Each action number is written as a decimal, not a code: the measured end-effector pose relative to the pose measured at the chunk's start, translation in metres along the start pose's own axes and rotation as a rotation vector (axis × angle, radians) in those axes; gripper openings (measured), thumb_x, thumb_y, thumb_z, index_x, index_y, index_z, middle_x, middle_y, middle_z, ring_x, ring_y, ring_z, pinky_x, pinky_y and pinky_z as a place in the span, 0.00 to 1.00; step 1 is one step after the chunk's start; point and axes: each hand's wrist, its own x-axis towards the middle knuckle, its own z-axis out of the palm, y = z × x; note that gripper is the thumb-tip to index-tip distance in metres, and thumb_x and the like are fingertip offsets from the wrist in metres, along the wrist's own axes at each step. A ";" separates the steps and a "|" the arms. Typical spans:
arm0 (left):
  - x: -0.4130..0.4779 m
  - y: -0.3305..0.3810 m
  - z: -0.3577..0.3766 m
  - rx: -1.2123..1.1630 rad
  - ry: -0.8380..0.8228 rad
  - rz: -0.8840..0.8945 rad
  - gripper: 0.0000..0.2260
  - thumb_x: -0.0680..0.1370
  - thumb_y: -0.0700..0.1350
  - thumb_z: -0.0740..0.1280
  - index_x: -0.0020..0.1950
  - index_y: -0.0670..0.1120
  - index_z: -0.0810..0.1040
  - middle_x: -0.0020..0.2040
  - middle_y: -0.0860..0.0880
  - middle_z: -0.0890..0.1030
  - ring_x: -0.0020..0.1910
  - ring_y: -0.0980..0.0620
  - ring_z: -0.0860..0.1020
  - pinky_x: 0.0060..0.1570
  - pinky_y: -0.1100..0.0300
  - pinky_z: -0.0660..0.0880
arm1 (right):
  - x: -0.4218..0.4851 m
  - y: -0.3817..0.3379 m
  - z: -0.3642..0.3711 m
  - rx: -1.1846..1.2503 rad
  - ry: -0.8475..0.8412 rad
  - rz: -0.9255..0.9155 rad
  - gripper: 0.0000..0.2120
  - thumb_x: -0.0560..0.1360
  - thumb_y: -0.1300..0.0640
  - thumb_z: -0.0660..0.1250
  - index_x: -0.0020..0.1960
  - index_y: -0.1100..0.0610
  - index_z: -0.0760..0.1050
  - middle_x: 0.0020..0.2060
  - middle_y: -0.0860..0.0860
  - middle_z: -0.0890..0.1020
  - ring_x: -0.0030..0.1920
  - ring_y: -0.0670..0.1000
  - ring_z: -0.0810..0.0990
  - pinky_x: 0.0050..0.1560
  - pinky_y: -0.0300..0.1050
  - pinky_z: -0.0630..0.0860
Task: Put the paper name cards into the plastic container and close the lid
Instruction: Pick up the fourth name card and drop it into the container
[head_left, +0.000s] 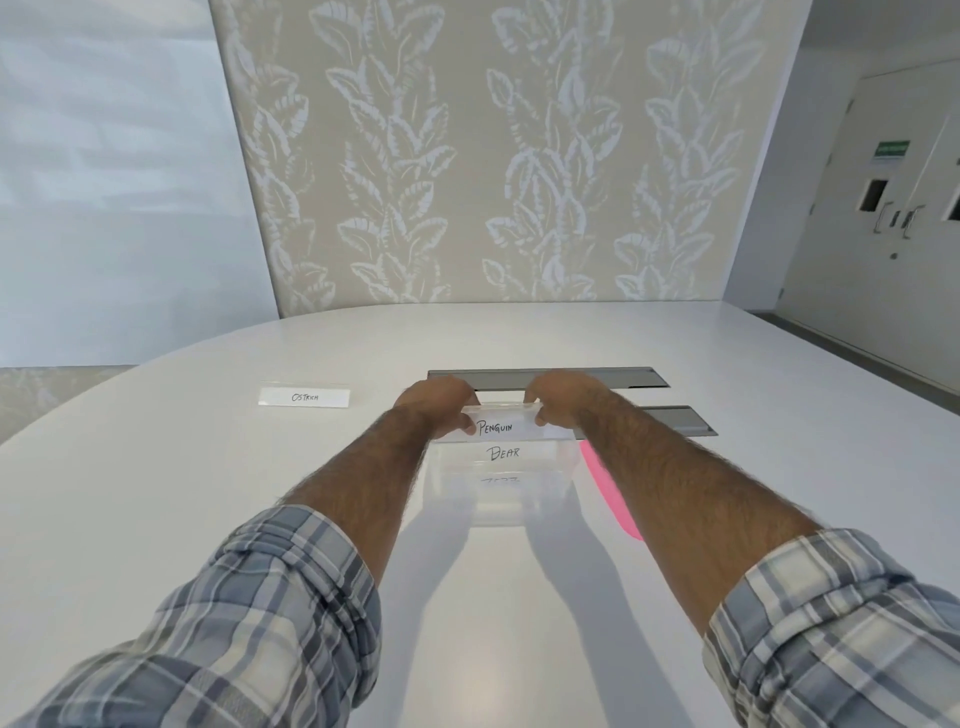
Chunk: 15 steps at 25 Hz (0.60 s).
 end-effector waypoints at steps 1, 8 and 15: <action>0.001 0.001 0.004 0.009 -0.005 0.004 0.21 0.73 0.50 0.75 0.66 0.54 0.79 0.63 0.49 0.80 0.61 0.45 0.78 0.55 0.56 0.72 | 0.000 0.002 0.005 0.001 -0.004 -0.003 0.22 0.75 0.55 0.69 0.69 0.51 0.73 0.66 0.50 0.76 0.67 0.53 0.74 0.65 0.50 0.71; 0.008 -0.002 0.024 -0.004 -0.042 -0.015 0.19 0.75 0.51 0.73 0.66 0.53 0.79 0.63 0.51 0.80 0.62 0.46 0.78 0.55 0.56 0.73 | 0.012 0.007 0.025 0.006 -0.034 -0.030 0.22 0.75 0.55 0.69 0.68 0.52 0.73 0.66 0.51 0.76 0.66 0.54 0.74 0.64 0.52 0.73; 0.018 -0.009 0.039 0.018 -0.100 -0.017 0.15 0.74 0.50 0.73 0.61 0.55 0.82 0.57 0.52 0.82 0.56 0.47 0.79 0.49 0.56 0.73 | 0.022 0.002 0.040 0.023 -0.069 -0.032 0.22 0.74 0.56 0.70 0.67 0.53 0.73 0.65 0.52 0.76 0.65 0.55 0.75 0.61 0.51 0.73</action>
